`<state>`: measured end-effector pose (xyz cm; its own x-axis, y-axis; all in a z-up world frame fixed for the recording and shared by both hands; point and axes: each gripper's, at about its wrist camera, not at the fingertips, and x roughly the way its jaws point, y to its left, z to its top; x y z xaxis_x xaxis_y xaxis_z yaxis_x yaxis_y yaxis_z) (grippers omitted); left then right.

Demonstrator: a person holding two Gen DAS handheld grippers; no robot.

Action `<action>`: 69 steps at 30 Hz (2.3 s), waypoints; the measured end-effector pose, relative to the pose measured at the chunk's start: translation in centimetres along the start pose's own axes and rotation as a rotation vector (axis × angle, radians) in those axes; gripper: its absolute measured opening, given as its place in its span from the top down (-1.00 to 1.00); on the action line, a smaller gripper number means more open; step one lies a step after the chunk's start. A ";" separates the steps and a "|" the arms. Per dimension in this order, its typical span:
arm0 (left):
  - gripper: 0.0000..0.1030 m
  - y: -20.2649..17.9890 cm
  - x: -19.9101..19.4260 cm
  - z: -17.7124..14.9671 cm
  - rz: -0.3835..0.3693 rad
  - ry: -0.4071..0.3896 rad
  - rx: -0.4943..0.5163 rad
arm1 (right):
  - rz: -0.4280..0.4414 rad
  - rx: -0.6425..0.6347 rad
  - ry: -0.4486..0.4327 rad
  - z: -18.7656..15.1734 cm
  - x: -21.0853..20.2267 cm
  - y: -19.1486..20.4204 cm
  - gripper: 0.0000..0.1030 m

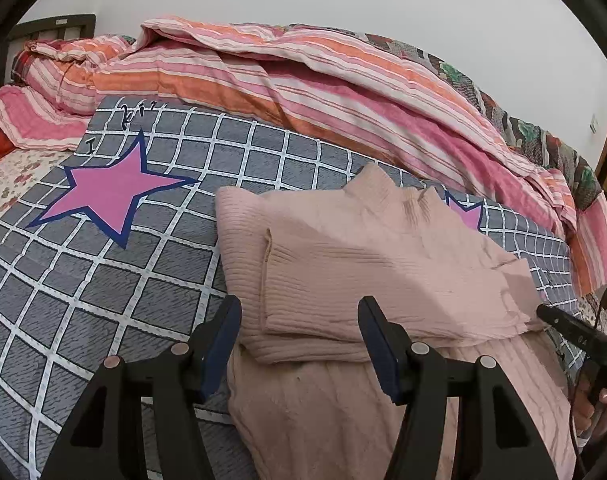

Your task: Fold small clothes

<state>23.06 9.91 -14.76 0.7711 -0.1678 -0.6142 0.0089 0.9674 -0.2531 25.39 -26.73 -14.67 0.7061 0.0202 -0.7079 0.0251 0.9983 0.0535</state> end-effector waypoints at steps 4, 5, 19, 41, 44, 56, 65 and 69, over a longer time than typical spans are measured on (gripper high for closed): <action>-0.21 0.0 -0.9 -0.5 -0.011 -0.004 0.016 | 0.034 -0.007 -0.082 0.0 -3.0 0.1 -0.24; -0.22 -0.1 -1.3 -0.7 -0.009 -0.008 0.027 | 0.074 0.003 -0.106 -0.2 -4.2 0.1 -0.24; -0.22 1.2 -9.3 -8.9 -0.081 -0.009 0.053 | 0.058 -0.031 -0.050 -10.8 -14.6 0.4 -0.09; 0.85 0.4 -14.2 -17.9 -0.090 0.140 -0.036 | 0.196 0.033 0.053 -21.1 -16.1 1.6 0.90; 0.87 2.1 -15.8 -17.6 -0.063 0.088 -0.059 | 0.159 0.071 -0.038 -21.1 -18.4 -0.2 0.92; 0.42 1.7 -14.9 -18.8 -0.190 0.217 -0.085 | 0.230 0.121 0.085 -21.5 -17.0 -0.7 0.63; 0.88 1.6 -16.7 -17.7 -0.252 0.184 -0.147 | 0.295 0.147 0.094 -21.2 -17.6 -0.3 0.90; 0.88 1.7 -19.9 -15.1 -0.320 0.087 -0.167 | 0.329 0.141 -0.006 -19.6 -20.7 -0.4 0.91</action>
<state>-1.88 12.04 -14.23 0.6888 -0.4793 -0.5439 0.1308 0.8201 -0.5570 -3.11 -26.43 -13.87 0.6968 0.3389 -0.6321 -0.1078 0.9208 0.3749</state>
